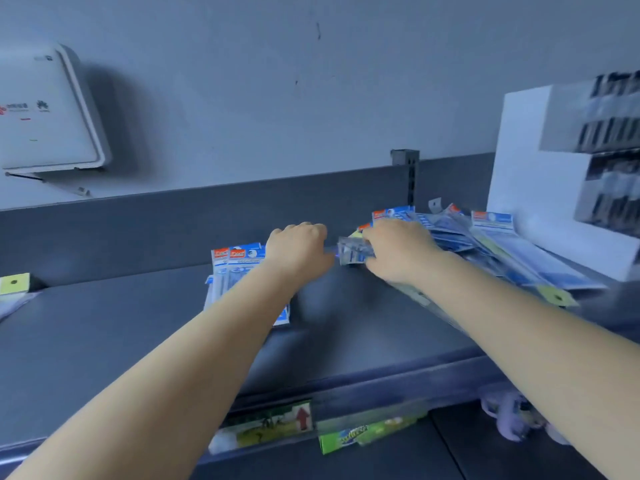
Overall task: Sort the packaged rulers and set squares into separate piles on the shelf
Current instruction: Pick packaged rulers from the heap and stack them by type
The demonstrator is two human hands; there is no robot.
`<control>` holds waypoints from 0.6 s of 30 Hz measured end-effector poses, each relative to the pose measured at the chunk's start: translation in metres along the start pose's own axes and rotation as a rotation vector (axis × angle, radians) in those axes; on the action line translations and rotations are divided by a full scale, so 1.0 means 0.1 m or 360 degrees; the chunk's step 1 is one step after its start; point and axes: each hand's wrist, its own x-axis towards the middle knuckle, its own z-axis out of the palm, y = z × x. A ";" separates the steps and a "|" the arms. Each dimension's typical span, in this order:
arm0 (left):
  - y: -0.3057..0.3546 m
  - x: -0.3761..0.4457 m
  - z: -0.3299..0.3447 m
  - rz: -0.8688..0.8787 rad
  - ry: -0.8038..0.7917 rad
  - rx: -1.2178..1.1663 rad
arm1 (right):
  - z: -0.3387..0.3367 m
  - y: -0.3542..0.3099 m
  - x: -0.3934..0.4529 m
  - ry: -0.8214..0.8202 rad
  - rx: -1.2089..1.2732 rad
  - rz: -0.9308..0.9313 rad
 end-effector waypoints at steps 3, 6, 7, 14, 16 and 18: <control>0.37 0.11 0.10 0.0043 -0.0063 -0.0072 | 0.04 0.48 -0.10 -0.0059 0.0064 0.0096; 0.61 0.20 0.15 0.0045 -0.0096 -0.0100 | 0.06 0.87 -0.15 -0.0082 0.0150 0.0193; 0.70 0.24 0.16 0.0044 -0.0083 -0.0101 | 0.07 1.02 -0.16 -0.0089 0.0203 0.0231; 1.05 0.46 0.27 -0.0229 -0.0103 -0.0115 | 0.11 1.77 -0.30 -0.0222 0.0439 0.0410; 1.08 0.49 0.33 -0.0227 -0.0134 -0.0017 | 0.15 1.89 -0.34 -0.0337 0.0458 0.0398; 1.06 0.51 0.35 -0.0196 -0.0153 0.0099 | 0.17 1.97 -0.38 -0.0448 0.0539 0.0396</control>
